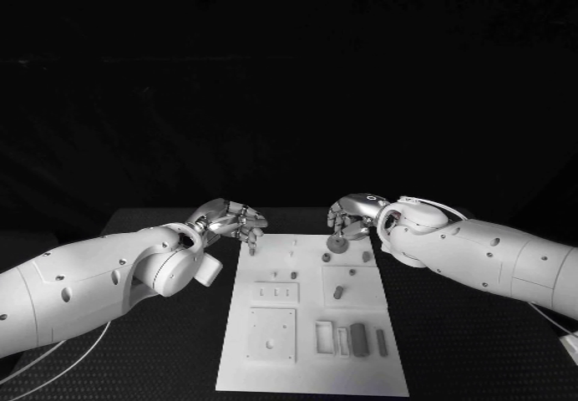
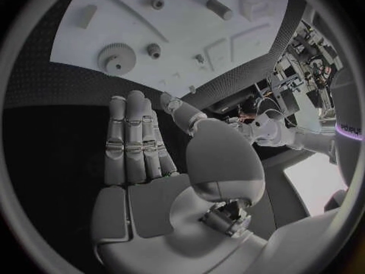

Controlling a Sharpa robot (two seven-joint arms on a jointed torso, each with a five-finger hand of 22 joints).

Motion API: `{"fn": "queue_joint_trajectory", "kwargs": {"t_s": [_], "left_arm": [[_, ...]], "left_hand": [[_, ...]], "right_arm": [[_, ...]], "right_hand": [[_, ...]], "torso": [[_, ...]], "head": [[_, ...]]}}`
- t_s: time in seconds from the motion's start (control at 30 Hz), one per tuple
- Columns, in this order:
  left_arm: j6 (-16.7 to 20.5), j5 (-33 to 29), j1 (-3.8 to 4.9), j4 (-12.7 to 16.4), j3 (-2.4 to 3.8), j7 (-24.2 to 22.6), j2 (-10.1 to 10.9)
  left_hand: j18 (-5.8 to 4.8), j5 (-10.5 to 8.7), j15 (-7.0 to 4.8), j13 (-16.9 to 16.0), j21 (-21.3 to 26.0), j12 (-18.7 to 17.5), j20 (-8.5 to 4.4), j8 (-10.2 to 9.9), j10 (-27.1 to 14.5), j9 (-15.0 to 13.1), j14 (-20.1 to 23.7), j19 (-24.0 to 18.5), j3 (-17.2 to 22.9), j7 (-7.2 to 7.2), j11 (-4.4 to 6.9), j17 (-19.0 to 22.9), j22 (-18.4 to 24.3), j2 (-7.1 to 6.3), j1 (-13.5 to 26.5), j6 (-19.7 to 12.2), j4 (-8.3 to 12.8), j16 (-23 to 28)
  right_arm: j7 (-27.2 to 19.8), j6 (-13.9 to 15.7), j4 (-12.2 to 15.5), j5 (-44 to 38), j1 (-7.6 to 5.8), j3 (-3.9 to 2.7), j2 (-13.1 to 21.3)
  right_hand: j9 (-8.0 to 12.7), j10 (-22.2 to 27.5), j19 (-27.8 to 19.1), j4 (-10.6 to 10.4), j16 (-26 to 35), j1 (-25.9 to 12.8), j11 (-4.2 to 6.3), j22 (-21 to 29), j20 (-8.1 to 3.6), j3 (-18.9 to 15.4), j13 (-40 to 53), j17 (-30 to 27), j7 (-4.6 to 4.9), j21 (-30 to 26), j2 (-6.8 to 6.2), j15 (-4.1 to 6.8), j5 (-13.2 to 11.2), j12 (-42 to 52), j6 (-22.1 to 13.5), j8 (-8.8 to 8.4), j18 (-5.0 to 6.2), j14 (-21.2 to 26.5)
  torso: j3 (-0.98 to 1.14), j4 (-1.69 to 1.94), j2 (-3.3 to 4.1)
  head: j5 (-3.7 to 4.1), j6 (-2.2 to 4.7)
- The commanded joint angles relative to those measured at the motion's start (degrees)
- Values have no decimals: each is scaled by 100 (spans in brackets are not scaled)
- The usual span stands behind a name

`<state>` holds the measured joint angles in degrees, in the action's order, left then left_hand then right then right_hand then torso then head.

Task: Assemble the parts on the task board

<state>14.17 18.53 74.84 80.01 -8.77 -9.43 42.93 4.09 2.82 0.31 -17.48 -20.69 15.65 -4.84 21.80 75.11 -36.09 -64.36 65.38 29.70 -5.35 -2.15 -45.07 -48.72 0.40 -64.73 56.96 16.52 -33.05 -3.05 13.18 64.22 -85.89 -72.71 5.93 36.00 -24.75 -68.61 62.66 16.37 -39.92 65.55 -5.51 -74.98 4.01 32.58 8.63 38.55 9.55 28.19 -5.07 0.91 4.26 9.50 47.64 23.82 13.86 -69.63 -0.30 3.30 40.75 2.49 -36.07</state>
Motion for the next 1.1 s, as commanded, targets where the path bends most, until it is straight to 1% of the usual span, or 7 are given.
{"fn": "queue_joint_trajectory", "kwargs": {"t_s": [0.03,0.17,0.33,0.57,0.73,0.87,1.1], "left_arm": [[-147,58,8,79,7,-26,12],[-168,-3,11,177,7,-27,62],[-131,-53,26,234,7,-28,93],[-125,-55,57,322,7,-27,137],[-127,-63,68,336,7,-13,142],[-102,-63,84,348,7,8,158],[-96,-75,84,304,7,36,127]], "left_hand": [[-20,27,14,-65,-25,-46,-19,-36,-54,-29,55,-63,60,-38,-6,-48,-43,5,42,-33,-2,18],[-45,1,30,-139,-22,-70,-18,-71,-112,-59,98,-114,-8,-82,-28,-102,-88,-56,220,-62,-54,45],[-47,-3,66,-200,27,-161,6,-170,-297,-79,210,-228,-47,-170,-100,-155,-119,-116,344,-215,-56,111],[-42,-3,75,-237,35,-180,16,-191,-334,-99,230,-249,-42,-186,-114,-184,-137,-131,354,-242,-49,127],[-40,-3,79,-260,37,-185,21,-200,-346,-112,236,-254,-47,-193,-119,-201,-149,-143,373,-252,-55,134],[-36,-2,85,-290,44,-197,27,-215,-371,-128,250,-269,-44,-201,-126,-222,-161,-155,383,-271,-54,148],[-36,-3,90,-309,48,-202,32,-221,-380,-139,256,-274,-46,-206,-130,-235,-170,-156,404,-277,-67,156]], "right_arm": [[134,-247,110,-474,10,37,4],[225,-267,250,-621,25,61,36],[339,-275,273,-837,45,151,-4],[373,-214,81,-893,86,204,-102],[379,-222,56,-910,90,207,-82],[341,-235,7,-939,90,216,-93],[292,-276,-13,-936,120,231,-122]], "right_hand": [[5,-11,32,16,-16,-13,-4,-132,5,11,-5,9,47,19,-49,-18,33,-35,1,-31,114,-32],[5,-31,41,13,-23,-28,0,-132,2,14,-4,18,44,35,-60,-14,34,-46,20,-42,114,-44],[5,-45,55,9,-35,-49,3,-133,-5,15,-6,32,34,59,-77,-10,33,-67,32,-61,114,-62],[7,-44,59,2,-39,-79,-1,-131,-9,17,-12,41,31,75,-104,-14,33,-96,40,-83,114,-70],[10,-26,50,4,-33,-94,-9,-128,-10,25,-21,44,30,79,-120,-21,34,-128,41,-104,114,-64],[9,-31,50,3,-35,-102,-11,-128,-10,27,-22,48,28,84,-128,-23,34,-137,49,-109,114,-69],[4,-50,63,-4,-45,-133,-9,-128,-16,32,-23,61,20,108,-149,-21,34,-160,81,-123,114,-90]], "torso": [[-10,70,110],[-16,83,152],[-17,90,192],[-13,121,247],[-10,153,275],[-16,143,303],[-9,143,344]], "head": [[37,-23],[68,-13],[64,-3],[60,-1],[70,-6],[58,0],[72,-17]]}}
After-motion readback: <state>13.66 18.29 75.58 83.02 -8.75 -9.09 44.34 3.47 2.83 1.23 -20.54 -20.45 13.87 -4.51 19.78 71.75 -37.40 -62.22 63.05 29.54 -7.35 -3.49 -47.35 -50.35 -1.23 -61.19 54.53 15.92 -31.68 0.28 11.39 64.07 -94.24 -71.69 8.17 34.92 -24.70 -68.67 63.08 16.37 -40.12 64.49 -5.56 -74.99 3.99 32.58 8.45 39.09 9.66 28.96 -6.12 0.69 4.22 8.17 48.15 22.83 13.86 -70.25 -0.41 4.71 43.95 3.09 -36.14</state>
